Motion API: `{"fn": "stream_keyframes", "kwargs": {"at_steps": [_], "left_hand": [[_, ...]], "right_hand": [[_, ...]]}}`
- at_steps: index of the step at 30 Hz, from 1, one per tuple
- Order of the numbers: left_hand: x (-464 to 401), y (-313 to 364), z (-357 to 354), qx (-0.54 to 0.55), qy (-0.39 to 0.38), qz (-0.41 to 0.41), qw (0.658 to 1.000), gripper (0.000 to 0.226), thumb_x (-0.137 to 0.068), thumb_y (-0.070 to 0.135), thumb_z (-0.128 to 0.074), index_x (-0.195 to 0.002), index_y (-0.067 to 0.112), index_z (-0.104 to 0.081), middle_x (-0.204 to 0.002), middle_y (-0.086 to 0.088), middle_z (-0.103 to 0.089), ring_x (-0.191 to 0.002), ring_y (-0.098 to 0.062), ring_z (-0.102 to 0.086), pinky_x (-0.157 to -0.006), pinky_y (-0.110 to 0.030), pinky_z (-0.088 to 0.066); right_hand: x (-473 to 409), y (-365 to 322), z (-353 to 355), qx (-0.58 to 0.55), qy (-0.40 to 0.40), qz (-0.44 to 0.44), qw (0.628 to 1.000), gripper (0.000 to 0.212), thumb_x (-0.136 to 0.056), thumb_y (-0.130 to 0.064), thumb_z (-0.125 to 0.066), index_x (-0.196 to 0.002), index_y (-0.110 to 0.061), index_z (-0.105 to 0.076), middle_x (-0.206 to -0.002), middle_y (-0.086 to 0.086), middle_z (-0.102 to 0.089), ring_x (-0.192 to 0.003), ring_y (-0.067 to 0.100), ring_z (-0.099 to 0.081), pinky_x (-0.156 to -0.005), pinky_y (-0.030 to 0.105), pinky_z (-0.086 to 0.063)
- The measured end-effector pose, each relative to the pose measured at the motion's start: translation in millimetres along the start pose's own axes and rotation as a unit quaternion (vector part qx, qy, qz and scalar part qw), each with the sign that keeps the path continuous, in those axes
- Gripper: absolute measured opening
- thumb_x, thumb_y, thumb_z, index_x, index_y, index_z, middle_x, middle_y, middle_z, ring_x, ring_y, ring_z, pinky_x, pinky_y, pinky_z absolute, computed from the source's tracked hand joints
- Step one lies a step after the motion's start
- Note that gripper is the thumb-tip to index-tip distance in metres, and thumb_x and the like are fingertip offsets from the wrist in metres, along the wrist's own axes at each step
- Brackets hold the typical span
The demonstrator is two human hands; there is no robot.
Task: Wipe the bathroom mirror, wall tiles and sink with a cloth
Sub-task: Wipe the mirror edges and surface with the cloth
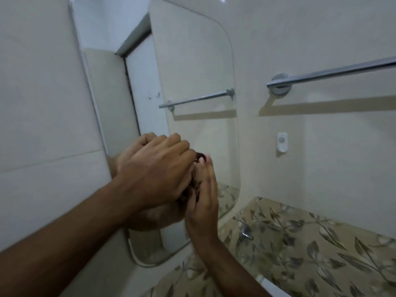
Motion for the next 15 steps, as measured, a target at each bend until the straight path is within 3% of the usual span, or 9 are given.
{"fn": "stream_keyframes", "kwargs": {"at_steps": [4, 9, 12, 15], "left_hand": [[5, -13, 6, 0.004, 0.012, 0.044, 0.999, 0.023, -0.096, 0.031, -0.046, -0.079, 0.02, -0.056, -0.079, 0.0, -0.056, -0.074, -0.022, -0.051, -0.071, -0.039, -0.04], [14, -39, 22, -0.03, 0.01, 0.042, 0.999, 0.023, -0.097, 0.027, -0.044, -0.08, 0.016, -0.055, -0.076, -0.004, -0.053, -0.072, -0.023, -0.045, -0.069, -0.042, -0.04], [21, -49, 32, -0.046, 0.015, 0.053, 0.997, 0.023, -0.096, 0.026, -0.045, -0.08, 0.014, -0.056, -0.076, -0.005, -0.052, -0.072, -0.026, -0.045, -0.069, -0.045, -0.042], [23, -60, 43, -0.046, 0.03, 0.074, 0.996, 0.021, -0.095, 0.025, -0.047, -0.079, 0.014, -0.056, -0.075, -0.004, -0.051, -0.072, -0.025, -0.044, -0.068, -0.043, -0.042]], "right_hand": [[-14, -7, -2, 0.016, -0.016, 0.054, 0.998, 0.052, -0.104, -0.024, -0.039, -0.154, -0.014, -0.036, -0.165, -0.001, -0.026, -0.153, 0.017, -0.025, -0.121, 0.027, -0.027], [53, 20, 3, 0.059, 0.01, 0.055, 0.997, 0.056, -0.101, -0.035, -0.041, -0.156, -0.034, -0.029, -0.164, -0.003, -0.029, -0.15, 0.018, -0.032, -0.11, 0.043, -0.04], [44, 15, 2, 0.061, 0.016, 0.065, 0.996, 0.053, -0.103, -0.035, -0.04, -0.155, -0.032, -0.031, -0.162, -0.001, -0.033, -0.148, 0.023, -0.036, -0.105, 0.049, -0.046], [-9, -15, -5, 0.031, -0.015, 0.089, 0.995, 0.056, -0.102, -0.03, -0.04, -0.157, -0.031, -0.026, -0.165, -0.006, -0.024, -0.152, 0.019, -0.027, -0.115, 0.043, -0.036]]}}
Point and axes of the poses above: each hand's wrist, its own x-axis away from the middle knuckle, its own z-axis out of the back of the hand, y = z × x, the point moved 1 cm from there along -x, towards the middle knuckle
